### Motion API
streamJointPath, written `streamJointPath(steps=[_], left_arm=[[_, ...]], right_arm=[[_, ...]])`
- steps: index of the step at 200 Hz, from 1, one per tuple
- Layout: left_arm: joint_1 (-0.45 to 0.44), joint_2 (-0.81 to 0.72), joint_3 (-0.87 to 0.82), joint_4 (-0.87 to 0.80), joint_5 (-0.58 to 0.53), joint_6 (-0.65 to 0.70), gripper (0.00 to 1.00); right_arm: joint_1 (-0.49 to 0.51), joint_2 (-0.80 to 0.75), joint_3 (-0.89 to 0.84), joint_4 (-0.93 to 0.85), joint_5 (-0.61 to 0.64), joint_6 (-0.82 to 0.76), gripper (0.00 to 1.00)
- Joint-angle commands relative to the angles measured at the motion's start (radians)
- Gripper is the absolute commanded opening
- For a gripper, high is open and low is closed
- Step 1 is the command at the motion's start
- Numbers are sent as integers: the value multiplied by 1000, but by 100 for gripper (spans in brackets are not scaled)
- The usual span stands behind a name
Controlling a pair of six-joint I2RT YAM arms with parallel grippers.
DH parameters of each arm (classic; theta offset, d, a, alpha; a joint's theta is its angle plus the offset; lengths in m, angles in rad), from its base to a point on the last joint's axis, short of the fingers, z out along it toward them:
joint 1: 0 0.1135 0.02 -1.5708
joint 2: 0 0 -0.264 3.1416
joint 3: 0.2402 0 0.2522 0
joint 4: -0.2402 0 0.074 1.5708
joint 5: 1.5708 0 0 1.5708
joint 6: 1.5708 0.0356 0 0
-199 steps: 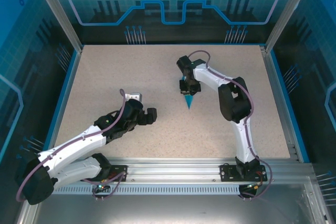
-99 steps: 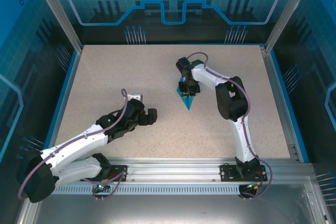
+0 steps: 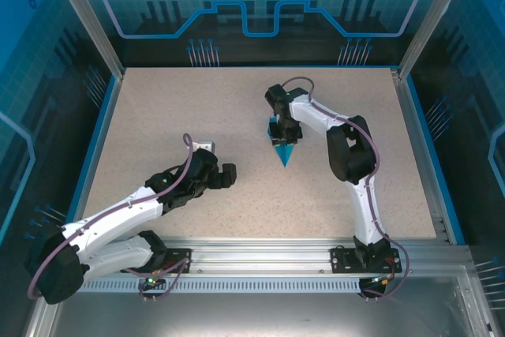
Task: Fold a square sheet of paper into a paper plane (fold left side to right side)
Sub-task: Place the paper plane at the center of the table, then reset both arms
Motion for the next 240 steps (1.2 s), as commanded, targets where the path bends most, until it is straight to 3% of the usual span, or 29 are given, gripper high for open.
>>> streamJointPath(steps=[1, 31, 74, 96, 123, 148, 171, 205, 240], left_arm=[[8, 5, 42, -18, -19, 22, 99], [56, -5, 30, 0, 34, 3, 98], [219, -54, 34, 3, 82, 33, 99], [293, -97, 36, 4, 20, 64, 98], [326, -149, 0, 55, -155, 120, 98], [326, -182, -68, 144, -337, 188, 99], [333, -182, -152, 262, -445, 295, 98], [399, -136, -279, 472, -405, 372, 99], [523, -52, -365, 695, -266, 394, 98]], right_arm=[[24, -102, 13, -73, 29, -8, 37], [43, -212, -27, -97, 66, -14, 45], [36, -468, -186, -46, 148, -65, 60], [26, -648, -334, 32, 273, -107, 72], [-29, -891, -583, 223, 409, -141, 99], [-169, -1068, -815, 402, 372, -191, 100], [-305, -1172, -1068, 688, 296, -292, 99], [-439, -1128, -1256, 958, 204, -321, 100], [-454, -1003, -1328, 1210, 207, -400, 99]])
